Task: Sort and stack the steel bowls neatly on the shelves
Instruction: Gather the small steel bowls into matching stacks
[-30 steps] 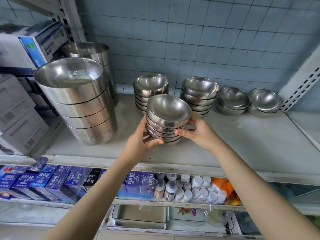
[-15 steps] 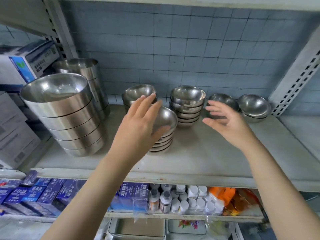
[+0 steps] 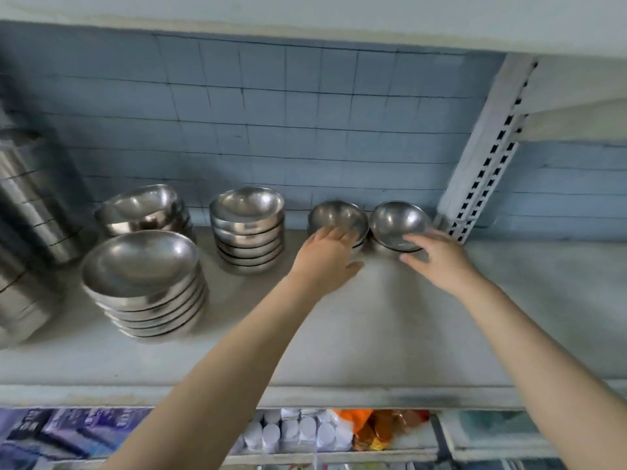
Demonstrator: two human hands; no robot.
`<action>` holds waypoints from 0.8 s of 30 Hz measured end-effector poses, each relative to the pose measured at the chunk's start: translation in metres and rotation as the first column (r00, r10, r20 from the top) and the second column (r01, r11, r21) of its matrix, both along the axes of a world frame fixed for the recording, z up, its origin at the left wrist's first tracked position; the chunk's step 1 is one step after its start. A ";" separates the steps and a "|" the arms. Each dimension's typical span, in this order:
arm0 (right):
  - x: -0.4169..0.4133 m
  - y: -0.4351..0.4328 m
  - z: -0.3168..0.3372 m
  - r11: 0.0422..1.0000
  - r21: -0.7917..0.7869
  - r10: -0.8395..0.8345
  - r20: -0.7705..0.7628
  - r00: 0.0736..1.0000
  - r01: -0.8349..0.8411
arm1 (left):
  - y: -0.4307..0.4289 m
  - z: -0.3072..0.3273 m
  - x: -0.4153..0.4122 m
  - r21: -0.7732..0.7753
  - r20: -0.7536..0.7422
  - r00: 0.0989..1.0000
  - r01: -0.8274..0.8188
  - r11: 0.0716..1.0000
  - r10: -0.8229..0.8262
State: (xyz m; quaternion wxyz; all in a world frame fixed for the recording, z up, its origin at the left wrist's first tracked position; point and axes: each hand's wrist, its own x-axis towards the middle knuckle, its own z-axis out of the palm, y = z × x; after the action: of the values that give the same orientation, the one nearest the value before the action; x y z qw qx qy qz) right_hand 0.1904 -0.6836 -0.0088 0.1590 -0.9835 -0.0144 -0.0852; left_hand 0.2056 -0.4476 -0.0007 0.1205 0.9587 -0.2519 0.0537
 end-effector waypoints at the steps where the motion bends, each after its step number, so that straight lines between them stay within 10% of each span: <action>1: 0.005 -0.006 -0.003 0.998 -0.049 0.027 -0.025 0.999 -0.028 | -0.006 -0.007 0.006 0.026 -0.038 0.999 -0.027 0.999 0.028; 8: 0.026 -0.019 -0.019 0.965 -0.205 0.176 0.054 0.983 -0.162 | -0.014 -0.035 0.015 0.064 -0.028 0.987 -0.156 0.986 0.158; 13: -0.010 -0.019 -0.022 0.975 0.035 0.210 0.164 0.964 -0.218 | -0.005 -0.053 -0.017 -0.317 0.343 0.936 0.036 0.948 0.079; 19: -0.086 -0.005 -0.026 0.897 0.205 0.376 0.115 0.919 -0.393 | -0.002 -0.080 -0.061 -0.627 -0.269 0.948 -0.036 0.778 -0.173; 24: -0.100 0.009 -0.027 0.833 0.305 0.432 0.165 0.887 -0.462 | 0.009 -0.083 -0.069 -0.673 -0.370 0.907 -0.112 0.731 -0.202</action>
State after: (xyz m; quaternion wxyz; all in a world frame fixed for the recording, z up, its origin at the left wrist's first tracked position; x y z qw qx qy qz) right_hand 0.0906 -0.6745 -0.0353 0.3387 -0.9062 -0.2364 -0.0908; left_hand 0.1368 -0.4388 -0.0835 0.5154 0.8290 -0.2063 -0.0678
